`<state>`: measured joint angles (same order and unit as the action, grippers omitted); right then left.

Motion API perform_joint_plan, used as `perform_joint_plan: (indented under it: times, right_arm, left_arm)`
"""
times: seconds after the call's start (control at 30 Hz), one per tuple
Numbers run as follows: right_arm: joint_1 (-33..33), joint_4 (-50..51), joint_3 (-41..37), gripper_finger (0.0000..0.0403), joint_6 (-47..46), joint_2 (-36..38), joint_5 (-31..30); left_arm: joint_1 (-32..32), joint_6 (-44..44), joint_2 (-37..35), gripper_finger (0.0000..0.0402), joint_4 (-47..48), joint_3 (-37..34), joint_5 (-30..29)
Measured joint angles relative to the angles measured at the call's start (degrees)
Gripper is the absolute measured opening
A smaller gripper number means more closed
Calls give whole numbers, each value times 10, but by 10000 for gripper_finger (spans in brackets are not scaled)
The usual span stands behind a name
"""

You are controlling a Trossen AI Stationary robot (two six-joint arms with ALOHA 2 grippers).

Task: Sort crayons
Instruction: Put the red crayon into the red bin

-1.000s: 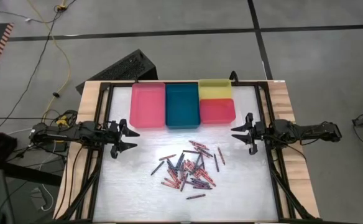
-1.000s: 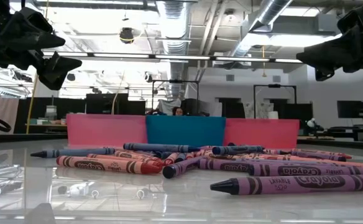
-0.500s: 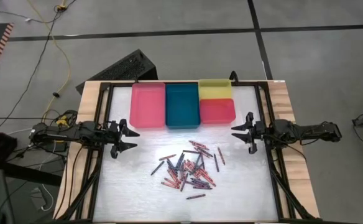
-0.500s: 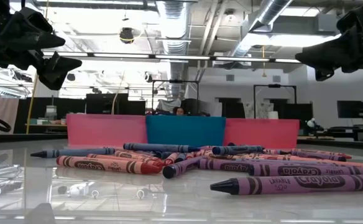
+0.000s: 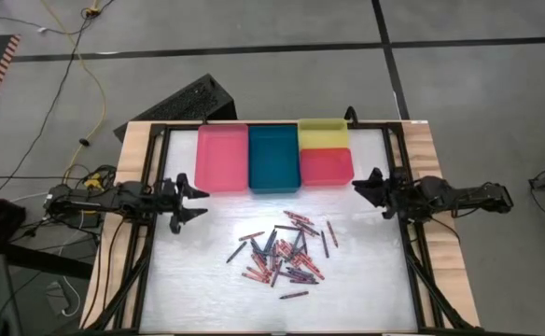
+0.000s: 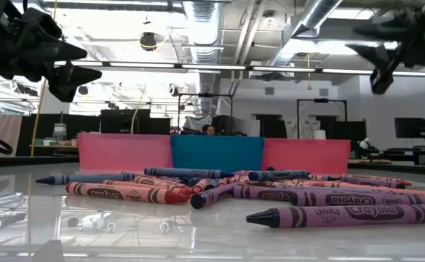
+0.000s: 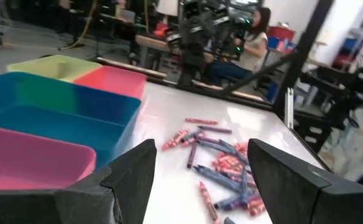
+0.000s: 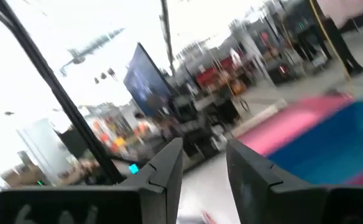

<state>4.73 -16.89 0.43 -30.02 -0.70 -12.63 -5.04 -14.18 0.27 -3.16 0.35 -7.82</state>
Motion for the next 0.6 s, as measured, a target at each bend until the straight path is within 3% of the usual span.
perform_joint_plan:
  times: [0.17, 0.33, 0.47, 0.6]
  right_arm:
    - [6, -4, 40, 134, 23, -14, 3]
    - [19, 19, 112, 134, 111, -93, -30]
    - [29, 143, 209, 134, 133, -185, -80]
    - [42, 326, 309, 134, 55, -304, -126]
  left_arm:
    - [0, -29, 0, 245, -13, 0, -24]
    - [0, -18, 0, 245, -17, 0, -32]
    - [0, -17, 0, 245, -46, 0, -42]
    - [0, -36, 0, 245, -82, 0, -40]
